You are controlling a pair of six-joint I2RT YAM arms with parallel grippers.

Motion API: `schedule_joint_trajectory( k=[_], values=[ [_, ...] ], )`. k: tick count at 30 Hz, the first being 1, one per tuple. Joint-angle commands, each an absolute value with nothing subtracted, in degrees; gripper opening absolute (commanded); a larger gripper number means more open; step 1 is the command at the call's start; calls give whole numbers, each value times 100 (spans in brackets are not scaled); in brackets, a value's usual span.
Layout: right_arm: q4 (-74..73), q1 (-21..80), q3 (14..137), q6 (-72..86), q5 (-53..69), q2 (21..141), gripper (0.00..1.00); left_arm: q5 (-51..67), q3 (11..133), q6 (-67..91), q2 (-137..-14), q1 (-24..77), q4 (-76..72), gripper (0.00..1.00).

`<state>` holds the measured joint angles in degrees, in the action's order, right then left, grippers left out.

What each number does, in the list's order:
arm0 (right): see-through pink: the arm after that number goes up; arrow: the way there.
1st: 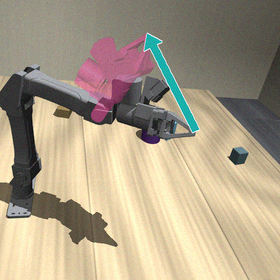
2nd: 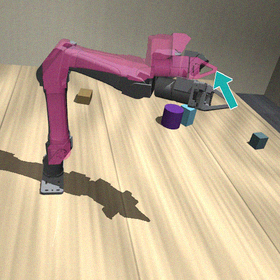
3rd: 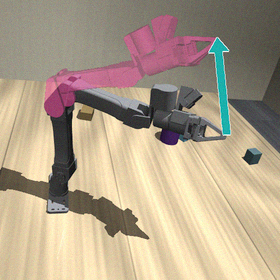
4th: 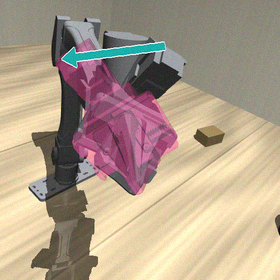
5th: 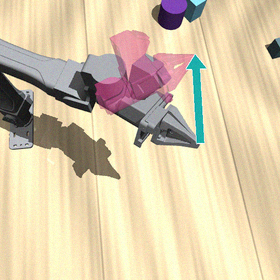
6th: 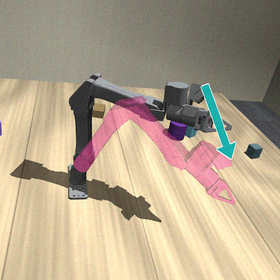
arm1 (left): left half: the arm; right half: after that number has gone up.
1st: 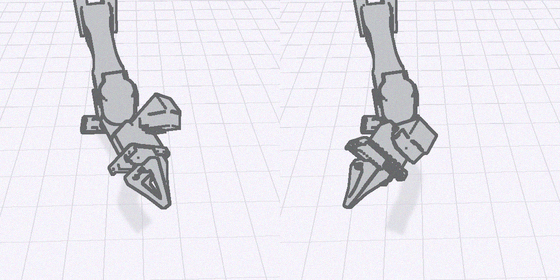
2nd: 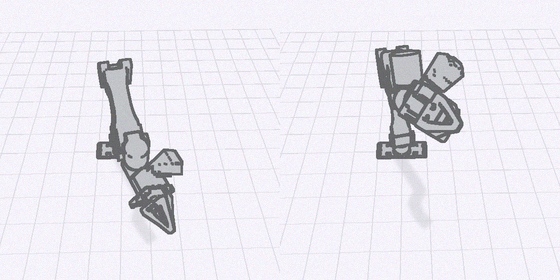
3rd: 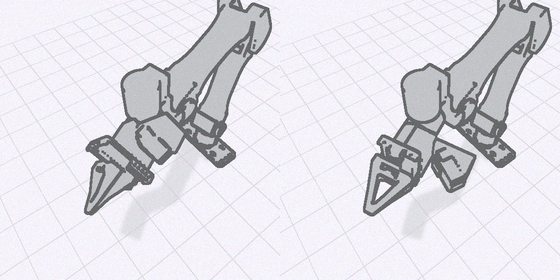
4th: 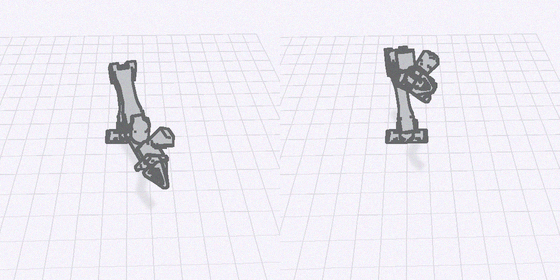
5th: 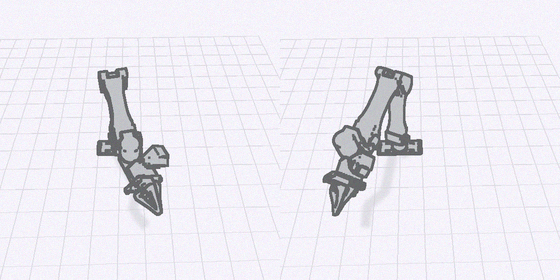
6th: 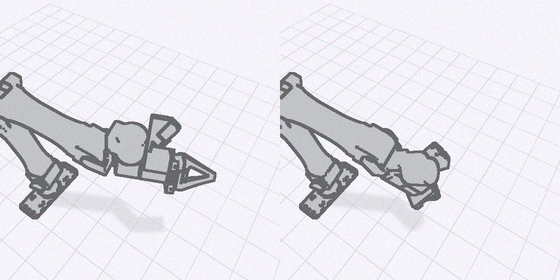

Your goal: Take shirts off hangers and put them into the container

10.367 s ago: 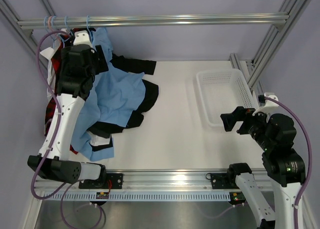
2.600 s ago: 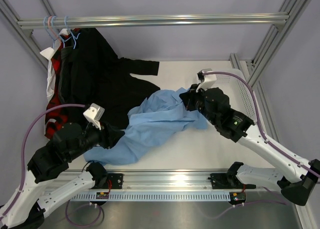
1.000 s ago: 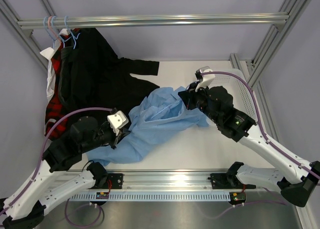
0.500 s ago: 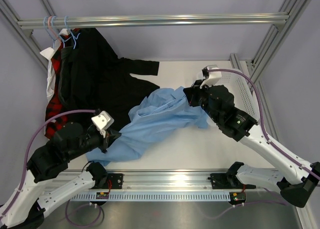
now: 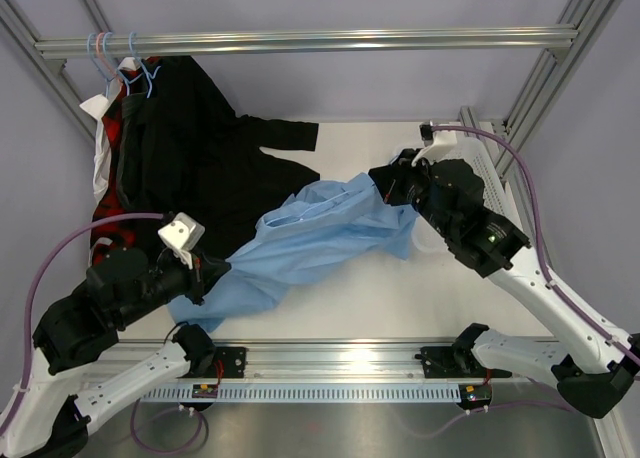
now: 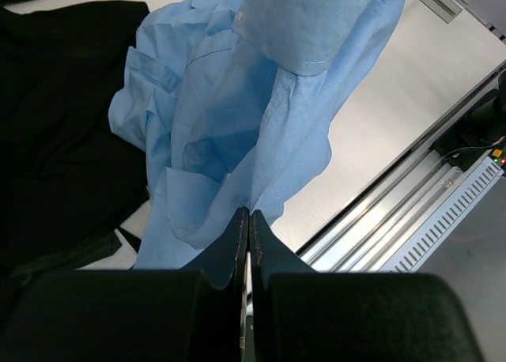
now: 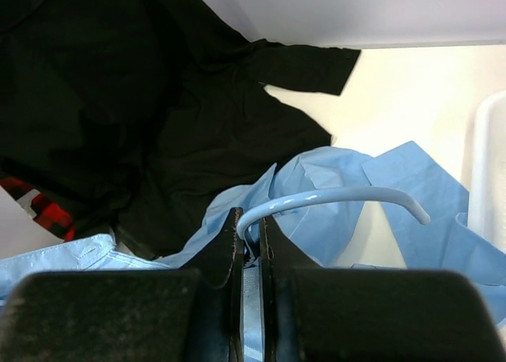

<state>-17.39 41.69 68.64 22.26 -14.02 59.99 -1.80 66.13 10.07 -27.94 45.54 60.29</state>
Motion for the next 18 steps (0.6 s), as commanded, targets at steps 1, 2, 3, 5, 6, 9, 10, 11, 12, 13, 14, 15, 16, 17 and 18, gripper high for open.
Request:
schedule_joint_trajectory(
  k=[1, 2, 3, 5, 6, 9, 10, 11, 12, 13, 14, 15, 16, 17, 18],
  values=[
    [-1933, 3674, 7408, 2241, -2127, 5853, 0, -676, 6926, 1396, -2716, 4544, 6916, 0],
    [-1951, 3648, 7427, 2285, -2083, 5836, 0, -694, 6917, 1458, -2707, 4544, 7056, 0],
    [-1899, 3621, 7427, 2294, -1970, 5819, 0, -712, 6900, 1563, -2716, 4544, 7136, 0],
    [-1794, 3621, 7444, 2312, -1812, 5766, 0, -861, 6821, 1730, -2759, 4544, 7355, 0],
    [-1767, 3621, 7444, 2320, -1750, 5757, 0, -896, 6786, 1731, -2786, 4544, 7383, 0],
    [-1644, 3612, 7479, 2277, -1451, 5739, 0, -730, 6645, 1802, -2874, 4544, 7200, 0],
    [-1609, 3621, 7497, 2250, -1372, 5739, 0, -590, 6549, 1784, -2926, 4544, 7094, 0],
    [-1539, 3621, 7497, 2206, -1188, 5765, 0, -502, 6496, 1758, -2953, 4544, 6971, 0],
    [-1521, 3621, 7488, 2180, -1082, 5774, 0, -405, 6460, 1697, -2997, 4544, 6717, 0],
    [-1477, 3630, 7480, 2154, -959, 5801, 0, -239, 6399, 1661, -3075, 4544, 6602, 0],
    [-1450, 3630, 7462, 2101, -688, 5836, 0, -159, 6381, 1626, -3111, 4544, 6487, 1],
    [-1363, 3630, 7401, 2074, -564, 5862, 0, -80, 6372, 1565, -3164, 4544, 6399, 6],
    [-1301, 3630, 7348, 2066, -449, 5871, 0, -36, 6381, 1538, -3251, 4544, 6242, 12],
    [-1153, 3639, 7287, 2013, -239, 5897, 0, 34, 6390, 1503, -3295, 4544, 6179, 24],
    [-1090, 3639, 7164, 1987, -150, 5915, 0, 148, 6407, 1442, -3322, 4535, 6127, 28]
  ],
)
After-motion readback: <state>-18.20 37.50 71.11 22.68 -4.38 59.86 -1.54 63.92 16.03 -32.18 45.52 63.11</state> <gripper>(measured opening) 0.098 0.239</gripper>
